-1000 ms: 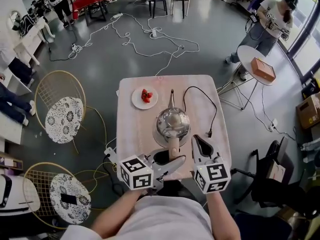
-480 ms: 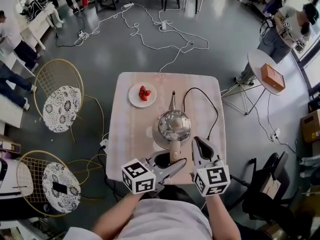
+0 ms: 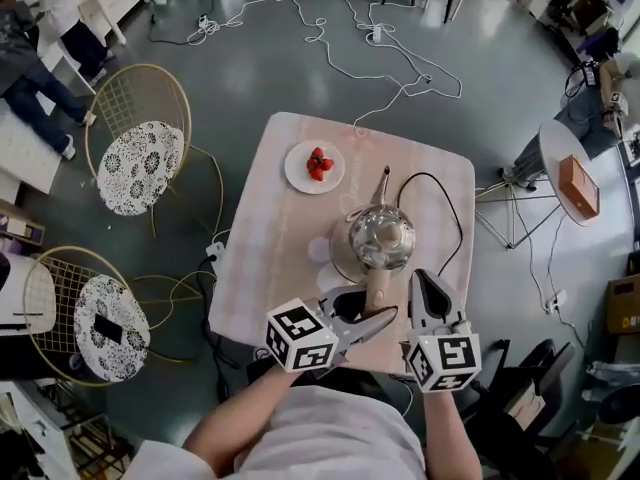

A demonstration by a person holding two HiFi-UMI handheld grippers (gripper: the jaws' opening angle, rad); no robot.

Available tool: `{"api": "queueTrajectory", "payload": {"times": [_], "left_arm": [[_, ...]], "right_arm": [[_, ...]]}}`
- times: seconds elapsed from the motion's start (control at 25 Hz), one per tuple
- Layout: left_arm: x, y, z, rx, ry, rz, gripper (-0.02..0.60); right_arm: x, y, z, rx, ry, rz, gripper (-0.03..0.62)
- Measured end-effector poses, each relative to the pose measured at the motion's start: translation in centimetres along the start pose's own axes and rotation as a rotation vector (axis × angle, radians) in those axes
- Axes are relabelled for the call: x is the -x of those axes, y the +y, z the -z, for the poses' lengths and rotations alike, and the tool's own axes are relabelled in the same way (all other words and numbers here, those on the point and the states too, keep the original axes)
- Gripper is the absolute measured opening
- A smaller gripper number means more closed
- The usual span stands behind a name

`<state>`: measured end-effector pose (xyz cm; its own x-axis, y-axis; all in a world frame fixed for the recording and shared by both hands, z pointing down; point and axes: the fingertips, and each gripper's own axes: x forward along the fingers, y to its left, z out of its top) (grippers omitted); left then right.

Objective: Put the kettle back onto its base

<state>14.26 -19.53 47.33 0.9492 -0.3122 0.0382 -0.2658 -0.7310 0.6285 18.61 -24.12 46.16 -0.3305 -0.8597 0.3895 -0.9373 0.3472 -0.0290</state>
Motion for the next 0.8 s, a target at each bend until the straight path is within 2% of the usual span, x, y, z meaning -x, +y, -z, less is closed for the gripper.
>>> {"api": "queueTrajectory", "payload": {"times": [0.52,0.8], "left_arm": [[-0.5,2.9,2.2,0.028,-0.003,-0.027,0.166],[-1.2,3.4,2.5,0.006,-0.003,-0.027,0.166]], "right_arm": [[-1.9,0.4,0.8,0.012,0.009,-0.057,0.006],[-2.4,-0.1,1.3,-0.005,0.013,-0.071,0.006]]}}
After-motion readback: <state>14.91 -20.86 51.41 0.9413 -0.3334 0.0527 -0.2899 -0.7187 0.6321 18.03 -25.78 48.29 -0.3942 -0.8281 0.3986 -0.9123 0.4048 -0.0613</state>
